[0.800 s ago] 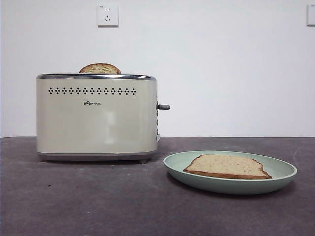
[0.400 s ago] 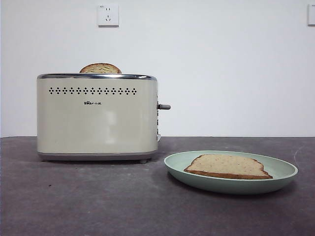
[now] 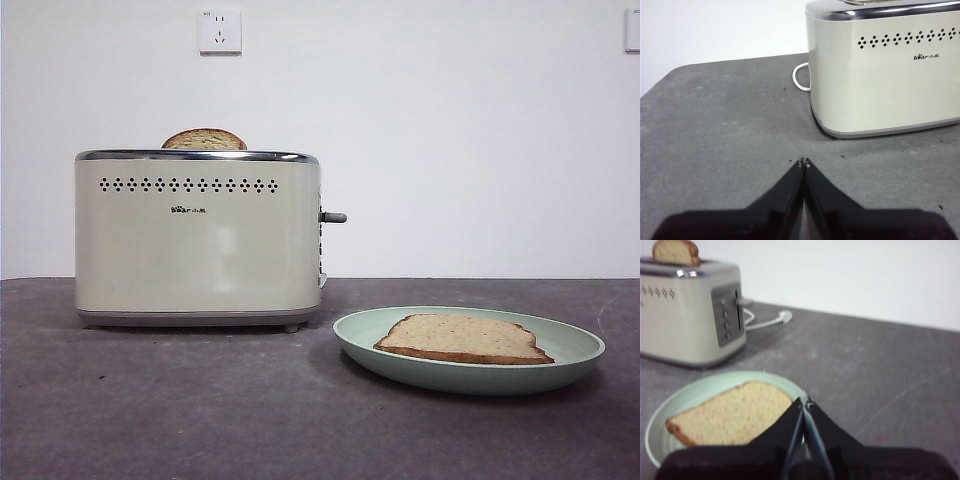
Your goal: Take the bread from the toaster,put the bread on the plate,put the plate on the table
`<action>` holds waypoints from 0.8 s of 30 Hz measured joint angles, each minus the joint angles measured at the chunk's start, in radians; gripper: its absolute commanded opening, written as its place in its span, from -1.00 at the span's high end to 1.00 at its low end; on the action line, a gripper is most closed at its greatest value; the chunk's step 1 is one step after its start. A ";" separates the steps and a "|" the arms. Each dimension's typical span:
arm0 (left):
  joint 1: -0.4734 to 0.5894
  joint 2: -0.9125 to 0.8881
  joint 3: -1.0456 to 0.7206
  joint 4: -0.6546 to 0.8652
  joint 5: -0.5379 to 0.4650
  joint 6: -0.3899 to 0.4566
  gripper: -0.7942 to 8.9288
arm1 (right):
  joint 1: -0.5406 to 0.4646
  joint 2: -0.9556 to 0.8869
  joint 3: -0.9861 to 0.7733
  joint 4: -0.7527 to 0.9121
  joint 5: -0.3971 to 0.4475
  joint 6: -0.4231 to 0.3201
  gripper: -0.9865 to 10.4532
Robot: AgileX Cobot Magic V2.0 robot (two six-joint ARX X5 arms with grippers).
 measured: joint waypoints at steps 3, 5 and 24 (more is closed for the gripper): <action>0.000 0.000 0.000 0.000 0.000 0.000 0.84 | 0.000 0.000 -0.023 -0.011 0.000 0.017 0.82; 0.000 0.000 0.000 0.000 0.000 0.000 0.84 | 0.000 0.000 -0.023 -0.013 0.002 0.024 0.82; 0.000 0.000 0.000 0.000 0.000 0.000 0.84 | 0.000 -0.001 -0.023 -0.013 0.002 0.074 0.82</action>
